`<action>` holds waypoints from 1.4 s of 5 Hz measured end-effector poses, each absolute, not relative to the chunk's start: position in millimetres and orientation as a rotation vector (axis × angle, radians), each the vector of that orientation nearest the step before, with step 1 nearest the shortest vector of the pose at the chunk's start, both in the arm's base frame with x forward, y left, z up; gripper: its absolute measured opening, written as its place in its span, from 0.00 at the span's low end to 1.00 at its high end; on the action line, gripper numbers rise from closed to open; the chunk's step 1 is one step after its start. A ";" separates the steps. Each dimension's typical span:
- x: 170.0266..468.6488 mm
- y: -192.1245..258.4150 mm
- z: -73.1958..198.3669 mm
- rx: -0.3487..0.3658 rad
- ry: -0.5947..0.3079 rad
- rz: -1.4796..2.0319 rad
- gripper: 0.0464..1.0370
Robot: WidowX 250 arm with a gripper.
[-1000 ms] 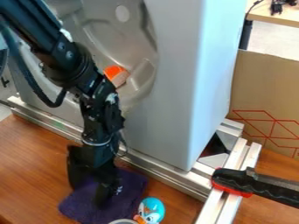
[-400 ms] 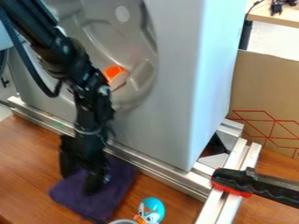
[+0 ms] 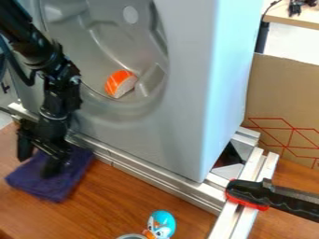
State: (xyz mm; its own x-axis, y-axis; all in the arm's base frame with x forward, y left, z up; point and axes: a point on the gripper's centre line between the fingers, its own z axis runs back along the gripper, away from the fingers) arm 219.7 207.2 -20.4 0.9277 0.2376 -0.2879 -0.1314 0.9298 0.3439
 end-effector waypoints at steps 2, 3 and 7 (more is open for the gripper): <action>186.3 262.3 -19.5 0.302 0.399 0.246 0.96; 178.4 256.5 -18.3 0.253 0.343 0.215 0.96; 151.3 189.9 22.4 0.106 0.162 0.237 0.96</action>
State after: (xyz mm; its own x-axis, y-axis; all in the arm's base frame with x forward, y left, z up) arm 151.3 189.9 22.4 0.9590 0.2422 -0.1472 -0.2252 0.9665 0.1233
